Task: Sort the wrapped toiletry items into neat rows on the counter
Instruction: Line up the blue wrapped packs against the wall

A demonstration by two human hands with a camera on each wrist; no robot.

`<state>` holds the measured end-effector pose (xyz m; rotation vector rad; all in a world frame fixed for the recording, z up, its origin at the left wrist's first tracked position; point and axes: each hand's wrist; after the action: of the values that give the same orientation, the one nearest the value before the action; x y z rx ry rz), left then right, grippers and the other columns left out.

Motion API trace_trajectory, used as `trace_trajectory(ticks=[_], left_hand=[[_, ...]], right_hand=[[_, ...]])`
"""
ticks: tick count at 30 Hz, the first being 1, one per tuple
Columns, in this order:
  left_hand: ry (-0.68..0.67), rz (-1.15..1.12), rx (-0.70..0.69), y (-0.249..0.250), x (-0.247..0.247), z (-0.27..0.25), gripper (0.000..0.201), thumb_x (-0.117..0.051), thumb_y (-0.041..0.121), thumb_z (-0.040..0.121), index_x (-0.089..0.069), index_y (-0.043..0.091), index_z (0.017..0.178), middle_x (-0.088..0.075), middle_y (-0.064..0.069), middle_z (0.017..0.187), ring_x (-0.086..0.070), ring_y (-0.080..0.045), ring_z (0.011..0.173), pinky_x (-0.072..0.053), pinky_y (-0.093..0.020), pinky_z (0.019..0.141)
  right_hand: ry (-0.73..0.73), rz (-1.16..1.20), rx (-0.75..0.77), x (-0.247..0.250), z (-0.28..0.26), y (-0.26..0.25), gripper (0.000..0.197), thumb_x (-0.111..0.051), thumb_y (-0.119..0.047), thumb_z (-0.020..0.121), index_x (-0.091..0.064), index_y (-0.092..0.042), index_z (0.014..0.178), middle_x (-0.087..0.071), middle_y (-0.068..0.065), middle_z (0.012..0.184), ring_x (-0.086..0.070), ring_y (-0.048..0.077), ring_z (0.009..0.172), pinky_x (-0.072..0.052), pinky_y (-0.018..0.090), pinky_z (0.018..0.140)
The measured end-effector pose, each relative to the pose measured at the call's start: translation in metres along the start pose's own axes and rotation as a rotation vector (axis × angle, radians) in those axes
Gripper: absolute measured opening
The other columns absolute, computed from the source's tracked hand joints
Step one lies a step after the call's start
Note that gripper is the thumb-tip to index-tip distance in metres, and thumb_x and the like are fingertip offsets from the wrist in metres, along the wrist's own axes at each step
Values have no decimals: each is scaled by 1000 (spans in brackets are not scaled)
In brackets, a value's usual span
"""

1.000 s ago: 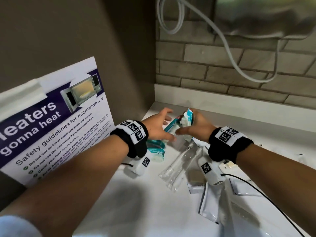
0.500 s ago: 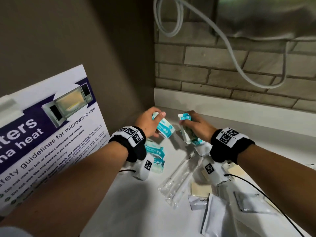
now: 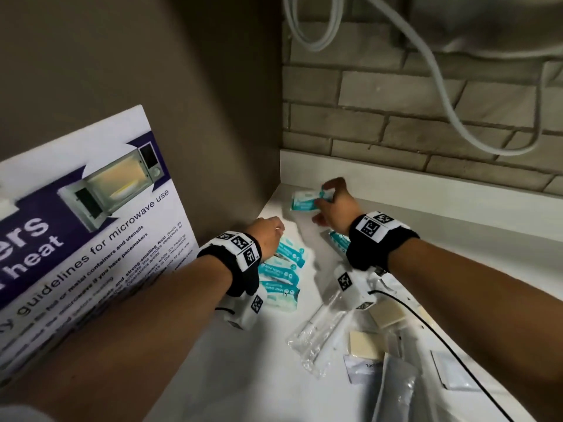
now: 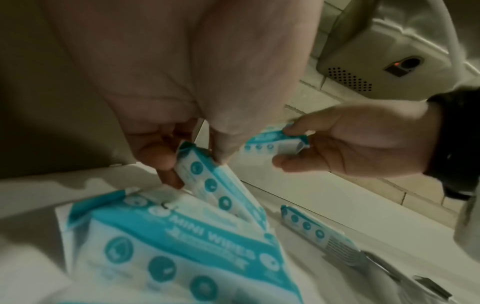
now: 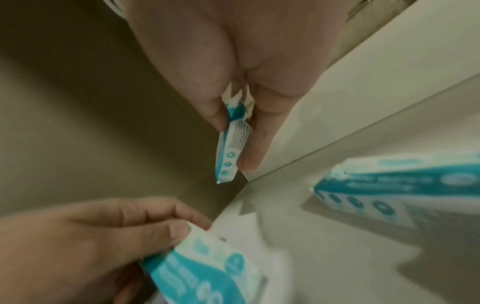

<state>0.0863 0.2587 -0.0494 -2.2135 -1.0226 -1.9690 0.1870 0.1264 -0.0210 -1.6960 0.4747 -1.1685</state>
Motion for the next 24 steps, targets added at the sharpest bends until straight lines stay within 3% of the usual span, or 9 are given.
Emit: trace_trajectory(ticks=[2, 4, 8, 11, 14, 18, 24], left_hand=[[-10, 42, 6, 1, 0, 0, 32, -39, 16, 102, -51, 14, 132, -55, -13, 132, -54, -28, 117, -42, -30, 94], [-12, 90, 21, 0, 2, -1, 36, -40, 17, 101, -48, 13, 136, -52, -12, 136, -52, -28, 122, -40, -31, 98], [-103, 202, 33, -5, 3, -6, 52, -52, 31, 96, -37, 23, 145, -40, -11, 145, -44, -30, 130, -38, -36, 107], [-145, 246, -87, -4, 0, -8, 66, -57, 33, 92, -26, 30, 151, -27, -5, 155, -30, -29, 141, -28, -40, 116], [-255, 288, -204, 2, 0, -12, 67, -53, 40, 94, -21, 33, 152, -20, -4, 161, -24, -25, 146, -22, -36, 119], [-326, 426, -222, 3, 1, -19, 62, -46, 43, 98, -20, 31, 153, -7, -4, 163, -16, -25, 148, -18, -37, 120], [-330, 476, -230, 0, 0, -31, 61, -39, 47, 99, -15, 33, 153, -3, 0, 163, -14, -29, 148, -17, -41, 120]], right_hand=[[-58, -42, -81, -9, 0, 11, 20, -55, -9, 95, -40, -11, 107, -66, 25, 106, -64, 31, 62, -56, 42, 57], [-121, -226, -114, -14, 1, 21, 29, -65, -20, 90, -49, -9, 111, -68, 18, 105, -68, 31, 78, -56, 43, 70], [-213, -619, -19, -8, -2, 24, 37, -71, -39, 84, -65, -18, 113, -63, 8, 120, -59, 27, 109, -45, 27, 82], [-182, -739, 6, 8, -5, 22, 50, -72, -45, 80, -59, -25, 124, -51, 9, 129, -47, 30, 121, -43, 35, 96], [-217, -947, -72, 26, -7, 26, 54, -73, -45, 76, -59, -21, 123, -58, 8, 126, -51, 32, 119, -46, 38, 97], [-295, -1008, -148, 34, -9, 33, 49, -73, -26, 79, -58, -15, 124, -64, 10, 122, -62, 31, 110, -52, 35, 91], [-315, -924, 49, 18, 2, 22, 45, -66, -22, 88, -57, -12, 131, -59, 8, 132, -55, 28, 121, -44, 29, 95]])
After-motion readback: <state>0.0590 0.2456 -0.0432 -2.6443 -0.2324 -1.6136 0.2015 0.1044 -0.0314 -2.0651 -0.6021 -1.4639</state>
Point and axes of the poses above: each hand's wrist, its own z-axis towards the middle knuckle, its own x-axis out of the back of the hand, y = z × x
